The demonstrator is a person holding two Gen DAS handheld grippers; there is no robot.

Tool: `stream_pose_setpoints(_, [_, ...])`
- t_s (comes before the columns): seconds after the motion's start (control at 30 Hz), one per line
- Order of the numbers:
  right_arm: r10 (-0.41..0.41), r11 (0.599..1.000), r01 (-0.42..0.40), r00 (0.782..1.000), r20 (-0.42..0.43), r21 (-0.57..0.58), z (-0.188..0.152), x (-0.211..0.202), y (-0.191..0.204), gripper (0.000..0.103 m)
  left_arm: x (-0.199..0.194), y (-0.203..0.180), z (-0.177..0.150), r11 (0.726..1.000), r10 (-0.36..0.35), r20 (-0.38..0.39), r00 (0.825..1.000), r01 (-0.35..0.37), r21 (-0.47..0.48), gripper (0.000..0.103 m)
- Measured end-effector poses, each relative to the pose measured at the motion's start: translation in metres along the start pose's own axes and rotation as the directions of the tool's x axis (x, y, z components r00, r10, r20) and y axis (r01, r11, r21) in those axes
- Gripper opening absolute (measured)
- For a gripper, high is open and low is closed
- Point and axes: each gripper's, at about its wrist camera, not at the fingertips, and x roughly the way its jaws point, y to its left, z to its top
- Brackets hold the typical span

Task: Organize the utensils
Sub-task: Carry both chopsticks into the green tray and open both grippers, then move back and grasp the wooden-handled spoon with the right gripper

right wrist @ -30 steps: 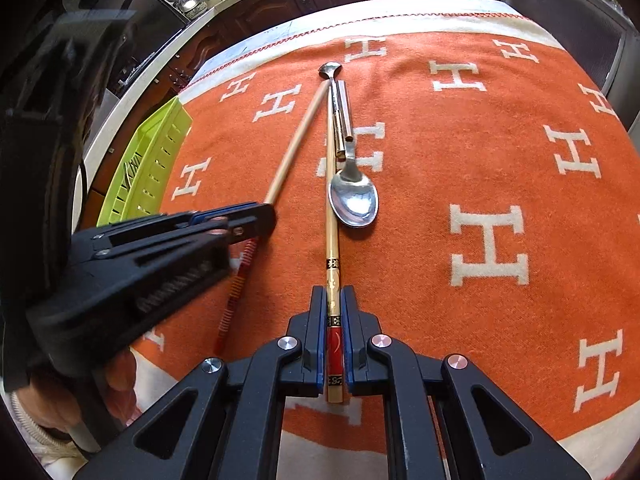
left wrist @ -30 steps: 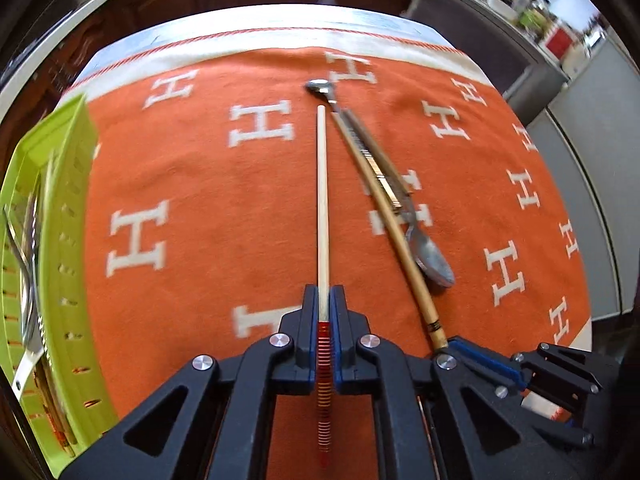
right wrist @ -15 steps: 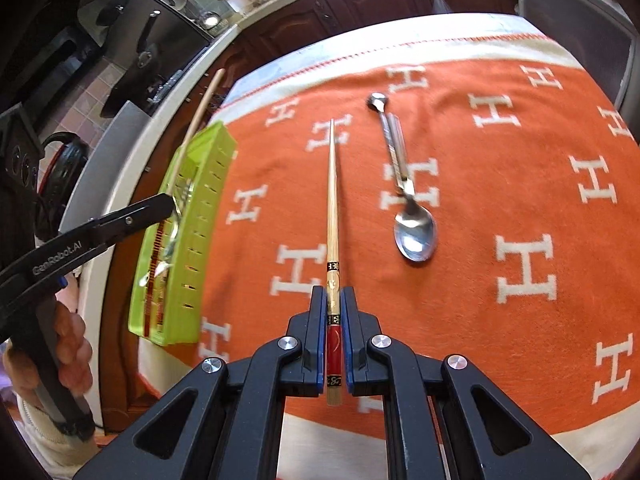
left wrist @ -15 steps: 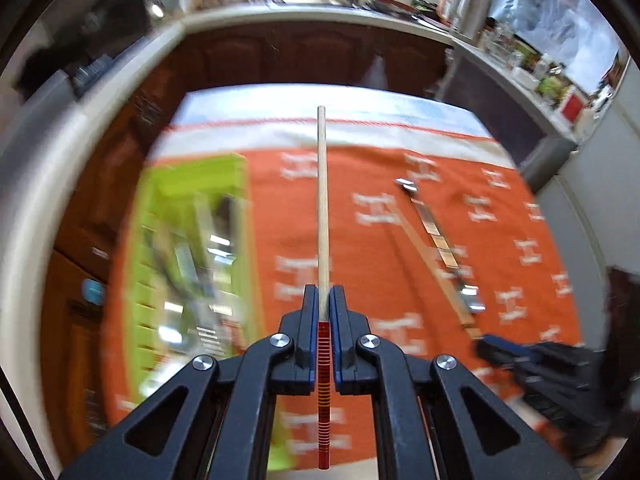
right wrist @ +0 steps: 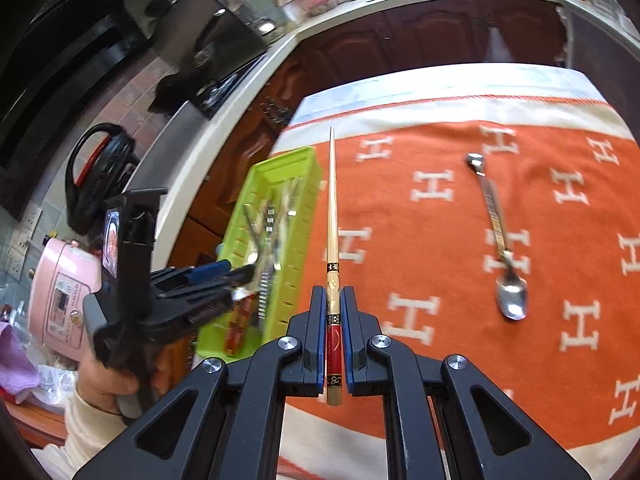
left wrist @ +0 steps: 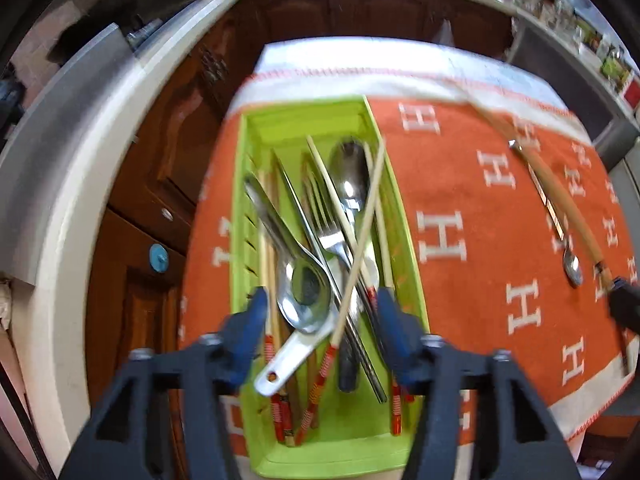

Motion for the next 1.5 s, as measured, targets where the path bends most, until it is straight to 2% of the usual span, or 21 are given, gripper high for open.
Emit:
stream_pose_setpoints(0.2, [0.021,1.0,-0.021,0.999,-0.047,-0.012,0.018,0.027,0.04,0.006,-0.03,0.032,0.017,0.995,0.014,0.092,0.996,-0.005,-0.099,0.06])
stream_pose_setpoints(0.3, [0.029,1.0,-0.029,0.996,-0.082,0.002,0.026,0.048,0.056,0.006,-0.039,0.05,0.021,0.989,0.047,0.118,0.992,-0.029,-0.147,0.06])
stream_pose_setpoints(0.4, [0.029,1.0,-0.029,0.993,-0.11,0.005,0.028,0.067,0.066,0.006,-0.042,0.061,0.021,0.985,0.085,0.134,0.987,-0.063,-0.159,0.06])
stream_pose_setpoints(0.5, [0.055,0.998,-0.056,0.986,-0.156,-0.001,0.025,0.084,0.076,0.008,-0.042,0.065,0.02,0.985,0.084,0.14,0.987,-0.061,-0.161,0.06])
stream_pose_setpoints(0.6, [0.063,0.998,-0.067,0.983,-0.173,-0.017,0.019,0.09,0.084,0.015,-0.04,0.066,0.016,0.986,0.08,0.133,0.988,-0.059,-0.155,0.06])
stream_pose_setpoints(0.63, [0.059,0.998,-0.064,0.984,-0.171,-0.021,0.018,0.09,0.086,0.02,-0.038,0.065,0.015,0.986,0.081,0.126,0.989,-0.061,-0.153,0.06])
stream_pose_setpoints(0.77, [0.065,0.997,-0.069,0.982,-0.18,-0.018,0.016,0.089,0.078,0.021,-0.033,0.063,0.014,0.987,0.075,0.113,0.991,-0.057,-0.151,0.06])
stream_pose_setpoints(1.23, [-0.022,1.0,0.02,0.993,-0.118,-0.016,0.009,0.047,0.033,0.022,-0.038,0.026,0.013,0.997,0.012,0.119,0.993,-0.002,-0.081,0.063])
stream_pose_setpoints(1.4, [-0.073,0.997,0.073,0.994,-0.086,-0.008,0.006,0.03,0.011,0.028,-0.042,0.007,0.012,0.999,-0.022,0.122,0.992,0.027,-0.042,0.066])
stream_pose_setpoints(1.5, [-0.086,0.996,0.087,0.995,-0.052,0.007,0.003,0.017,-0.003,0.035,-0.044,-0.007,0.012,0.999,-0.043,0.118,0.992,0.044,-0.012,0.066])
